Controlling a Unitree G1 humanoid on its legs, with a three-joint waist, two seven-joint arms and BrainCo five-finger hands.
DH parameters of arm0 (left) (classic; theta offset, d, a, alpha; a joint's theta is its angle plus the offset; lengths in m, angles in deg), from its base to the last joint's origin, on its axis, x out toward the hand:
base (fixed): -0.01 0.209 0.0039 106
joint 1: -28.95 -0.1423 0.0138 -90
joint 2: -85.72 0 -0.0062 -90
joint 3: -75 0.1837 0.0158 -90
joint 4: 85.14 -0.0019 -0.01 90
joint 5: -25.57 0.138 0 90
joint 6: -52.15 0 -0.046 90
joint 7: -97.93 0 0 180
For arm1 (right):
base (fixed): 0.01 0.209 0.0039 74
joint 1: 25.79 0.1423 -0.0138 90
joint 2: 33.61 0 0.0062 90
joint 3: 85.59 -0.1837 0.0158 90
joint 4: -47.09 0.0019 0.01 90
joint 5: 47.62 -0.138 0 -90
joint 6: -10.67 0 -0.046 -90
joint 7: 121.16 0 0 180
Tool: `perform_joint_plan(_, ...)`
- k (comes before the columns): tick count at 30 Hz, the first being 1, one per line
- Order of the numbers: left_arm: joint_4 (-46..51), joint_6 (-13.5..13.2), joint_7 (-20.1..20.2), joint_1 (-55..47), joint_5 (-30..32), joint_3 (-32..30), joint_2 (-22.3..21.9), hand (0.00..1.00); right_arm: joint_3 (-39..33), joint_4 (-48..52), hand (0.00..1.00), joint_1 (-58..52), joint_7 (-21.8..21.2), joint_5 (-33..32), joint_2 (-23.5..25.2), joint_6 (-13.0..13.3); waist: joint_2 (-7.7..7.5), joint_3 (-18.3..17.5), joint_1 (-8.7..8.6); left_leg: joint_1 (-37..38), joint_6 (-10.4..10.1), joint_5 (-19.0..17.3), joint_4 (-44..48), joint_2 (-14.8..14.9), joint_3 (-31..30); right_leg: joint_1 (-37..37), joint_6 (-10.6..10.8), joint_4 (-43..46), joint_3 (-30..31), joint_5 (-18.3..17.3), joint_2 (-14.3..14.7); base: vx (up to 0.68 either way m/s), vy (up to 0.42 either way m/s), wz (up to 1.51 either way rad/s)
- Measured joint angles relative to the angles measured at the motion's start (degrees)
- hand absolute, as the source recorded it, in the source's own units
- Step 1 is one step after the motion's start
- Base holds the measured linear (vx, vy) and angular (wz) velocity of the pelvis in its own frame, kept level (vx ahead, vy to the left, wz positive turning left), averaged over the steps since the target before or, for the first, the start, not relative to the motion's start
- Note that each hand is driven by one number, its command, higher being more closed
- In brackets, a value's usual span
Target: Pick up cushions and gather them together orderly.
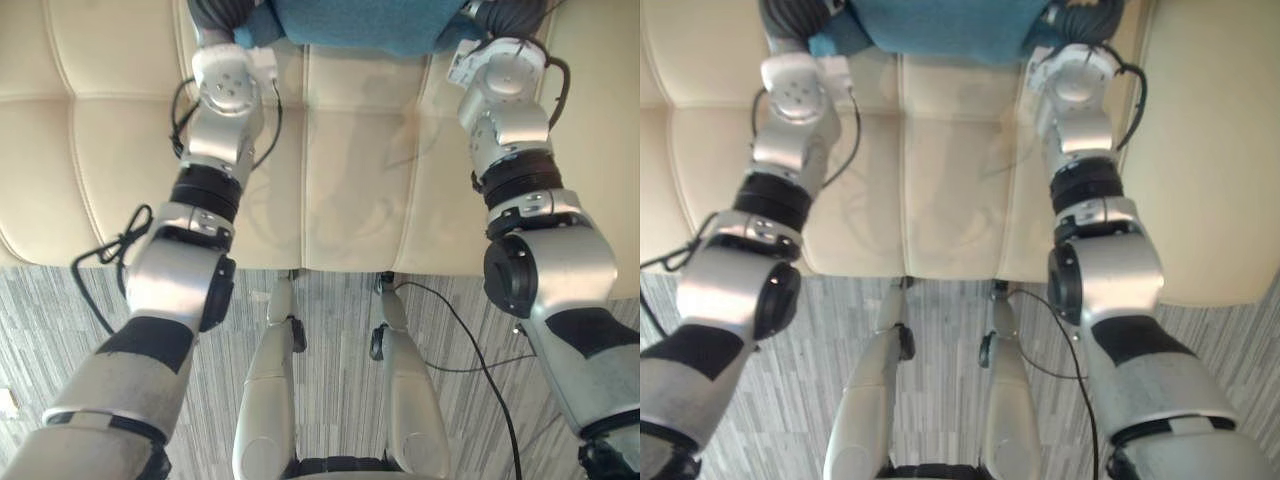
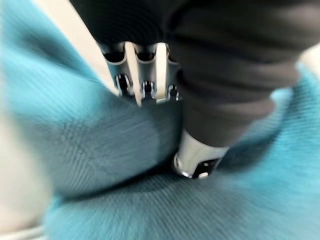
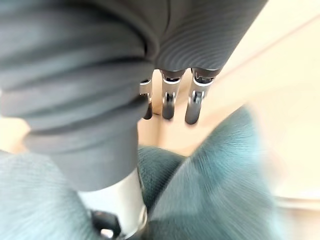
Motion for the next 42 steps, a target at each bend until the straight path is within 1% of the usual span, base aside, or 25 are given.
perform_joint_plan(1, 1.95, -0.73, 0.01, -2.19, 0.08, -0.59, -1.02, 0.0, -0.03, 1.27, 0.0, -2.36, -0.02, 0.01, 1.46, 0.09, 0.0, 0.0, 0.05, 0.35, -0.01, -0.01, 0.0, 0.27, 0.3, -0.45, -0.11, 1.41, 0.19, -0.57, 0.17, 0.03, 0.014, -0.07)
perform_joint_plan(5, 5.25, -0.99, 0.23, -7.75, 0.65, -0.57, -3.42, 0.0, -0.11, 5.91, 0.0, -11.22, -0.09, 0.1, 5.78, 0.32, -0.01, -0.01, 0.06, 2.2, -0.18, -0.14, -0.01, 0.75, 0.28, -0.65, -0.57, 6.21, 0.15, -3.75, 0.44, 0.01, 0.005, 0.0)
perform_joint_plan(9, 7.79, -0.85, 1.42, -12.61, 1.05, -0.49, -3.3, 0.0, -0.59, 11.86, 0.0, -18.93, -0.27, 0.34, 8.02, 0.76, -0.03, -0.02, 0.46, 3.58, -1.31, -1.0, -0.02, 1.12, 0.27, -0.84, -0.47, 9.64, 0.27, -5.6, 0.48, 0.0, 0.0, 0.0)
perform_joint_plan(12, 8.46, -0.62, 2.16, -14.21, 1.04, -0.41, -2.19, 0.0, -0.98, 16.43, 0.0, -23.06, -1.17, 1.56, 8.06, 0.82, -0.08, -0.05, 0.66, 4.59, -1.37, -1.04, -0.02, 1.13, 0.4, -0.44, -0.53, 10.79, 0.53, -6.03, 0.44, 0.0, 0.0, 0.0)
perform_joint_plan(15, 10.15, -0.54, 3.15, -16.28, 1.06, 0.52, -0.38, 0.0, -1.04, 20.35, 0.0, -26.69, -2.28, 3.02, 7.58, 1.01, -0.09, -0.06, 0.77, 6.92, -1.38, -1.05, -0.02, 1.15, 0.68, 1.48, -0.78, 11.15, 0.79, -6.43, 0.38, 0.0, -0.004, -0.03)
perform_joint_plan(17, 11.02, -0.54, 3.91, -18.24, 1.05, 0.69, 0.17, 0.0, -1.03, 22.67, 0.0, -29.88, -2.65, 4.23, 7.06, 1.19, -0.14, -0.21, 0.78, 9.15, -1.37, -1.05, -0.02, 1.14, 0.72, 3.41, -0.7, 11.77, 0.8, -7.23, 0.34, 0.02, -0.016, 0.02)
perform_joint_plan(19, 14.61, -0.68, 4.2, -21.93, 1.08, 1.05, 0.93, 0.0, -1.15, 27.07, 0.0, -35.15, -3.68, 4.79, 6.14, 1.3, -0.14, -0.25, 0.94, 12.09, -1.77, -1.4, -0.02, 1.23, 0.63, 5.89, -0.93, 12.76, 0.68, -8.36, 0.31, 0.04, -0.039, 0.03)
perform_joint_plan(21, 16.09, -0.72, 5.24, -25.47, 1.1, 1.16, 1.59, 0.0, -1.25, 30.27, 0.0, -39.92, -4.37, 5.62, 6.22, 1.31, -0.13, -0.28, 1.0, 14.89, -2.36, -1.94, -0.01, 1.43, 0.68, 8.58, -1.02, 12.92, 0.51, -9.03, 0.41, 0.05, -0.059, -0.01)
perform_joint_plan(22, 16.78, -0.76, 5.56, -28.66, 1.1, 1.62, 1.39, 0.0, -1.18, 31.51, 0.0, -43.28, -4.83, 5.77, 6.55, 1.72, -0.15, -1.36, 1.1, 16.0, -2.36, -2.59, -0.01, 1.45, 0.74, 9.4, -1.13, 13.43, 0.27, -9.86, 0.42, 0.05, -0.069, -0.01)
perform_joint_plan(23, 16.88, -0.8, 6.17, -31.35, 1.13, 1.7, 1.18, 0.0, -1.12, 31.51, 0.0, -46.08, -5.25, 5.79, 6.88, 1.91, -0.08, -3.23, 1.27, 16.05, -2.59, -3.4, -0.02, 1.5, 0.86, 9.29, -1.13, 13.74, 0.22, -10.33, 0.43, 0.07, -0.071, -0.03)
perform_joint_plan(24, 16.9, -0.8, 6.73, -36.1, 1.16, 1.72, -0.06, 0.0, -1.14, 31.55, 0.0, -50.62, -6.01, 5.79, 7.63, 1.92, -0.17, -5.82, 1.31, 16.62, -2.69, -3.98, -0.01, 1.58, 1.06, 9.55, -1.23, 14.13, 0.23, -11.12, 0.43, 0.11, -0.069, -0.02)
perform_joint_plan(25, 16.89, -0.7, 7.7, -40.23, 1.17, 1.63, -1.16, 0.0, -1.25, 31.7, 0.0, -54.08, -6.88, 5.85, 8.57, 1.92, -0.15, -7.3, 1.45, 17.69, -2.87, -4.5, -0.02, 1.57, 1.11, 10.49, -1.3, 14.6, 0.22, -11.8, 0.4, 0.14, -0.066, -0.02)
perform_joint_plan(26, 16.86, -0.62, 8.39, -43.36, 1.21, 1.63, -2.12, 0.0, -1.31, 31.71, 0.0, -56.84, -7.63, 5.92, 9.26, 1.9, -0.22, -7.4, 1.54, 19.59, -2.63, -4.5, -0.01, 1.58, 1.21, 12.22, -1.45, 14.66, 0.23, -12.31, 0.4, 0.16, -0.066, 0.01)
perform_joint_plan(27, 16.7, -0.53, 9.47, -48.05, 1.56, 1.65, -3.36, 0.0, -1.24, 31.68, 0.0, -61.36, -8.95, 6.71, 10.21, 1.87, -0.28, -8.0, 1.65, 21.96, -2.85, -4.96, -0.01, 1.58, 1.27, 14.6, -1.49, 14.83, 0.17, -13.2, 0.4, 0.16, -0.066, 0.02)
perform_joint_plan(29, 15.23, -0.34, 11.58, -55.27, 2.99, 1.68, -5.19, 0.0, -1.28, 30.55, 0.0, -67.78, -11.22, 6.91, 11.86, 1.72, -0.33, -11.67, 1.72, 23.45, -2.96, -5.57, -0.01, 1.59, 1.18, 15.94, -1.55, 15.11, -0.1, -14.28, 0.44, 0.17, -0.069, 0.04)
perform_joint_plan(31, 12.27, -0.11, 13.16, -60.94, 4.59, 1.52, -5.47, 0.0, -1.93, 28.17, 0.0, -71.64, -13.03, 6.97, 12.77, 1.69, -0.34, -14.42, 1.46, 24.83, -2.9, -5.75, 0.0, 1.48, 1.28, 17.65, -1.36, 14.54, -0.29, -14.42, 0.67, 0.13, -0.047, 0.0)
perform_joint_plan(32, 10.5, 0.28, 14.34, -62.73, 5.75, 1.05, -5.54, 0.0, -3.07, 26.33, 0.0, -72.33, -13.91, 6.98, 13.17, 1.74, -0.35, -14.73, 1.41, 26.34, -3.0, -6.11, -0.01, 1.49, 1.27, 19.28, -1.33, 14.06, -0.29, -14.44, 0.93, 0.1, -0.035, -0.06)
perform_joint_plan(34, 6.64, 0.75, 16.58, -66.56, 7.33, -1.48, -6.25, 0.0, -4.46, 21.65, 0.0, -73.64, -15.7, 7.45, 13.1, 1.7, -0.48, -16.63, 1.38, 28.84, -3.07, -6.9, -0.02, 1.5, 1.35, 22.31, -1.33, 12.71, -0.25, -14.48, 1.04, 0.05, -0.014, -0.04)
perform_joint_plan(35, 3.6, 0.87, 17.55, -69.13, 7.92, -3.48, -6.67, 0.0, -5.26, 18.46, 0.0, -74.89, -16.53, 8.2, 13.17, 1.7, -0.55, -18.33, 1.38, 30.23, -3.02, -7.37, -0.02, 1.46, 1.4, 24.06, -1.32, 11.81, -0.25, -14.47, 1.04, 0.04, 0.003, -0.01)
perform_joint_plan(38, -1.88, 1.84, 18.83, -74.45, 9.04, -7.3, -7.01, 0.0, -5.65, 11.67, 0.0, -77.4, -18.09, 9.21, 13.2, 1.67, -1.17, -21.78, 1.44, 33.11, -3.36, -8.74, -0.06, 1.32, 1.56, 27.24, -1.28, 9.54, -0.14, -14.58, 0.94, 0.01, 0.023, -0.05)
perform_joint_plan(39, -3.12, 1.96, 18.9, -75.56, 9.05, -7.47, -7.0, 0.0, -5.75, 10.22, 0.0, -77.9, -18.28, 9.24, 13.19, 1.66, -1.28, -22.45, 1.44, 33.66, -3.7, -9.17, -0.06, 1.27, 1.55, 28.04, -1.18, 8.98, -0.14, -14.55, 0.92, 0.0, 0.0, 0.0)
perform_joint_plan(42, -6.07, 2.18, 19.72, -78.47, 8.92, -9.85, -7.44, 0.0, -6.98, 5.57, 0.0, -79.76, -19.25, 9.68, 13.22, 1.63, -1.75, -23.84, 1.4, 35.95, -3.41, -9.9, -0.13, 0.93, 1.54, 31.16, -0.95, 7.22, 0.04, -14.62, 0.68, 0.0, 0.022, 0.0)
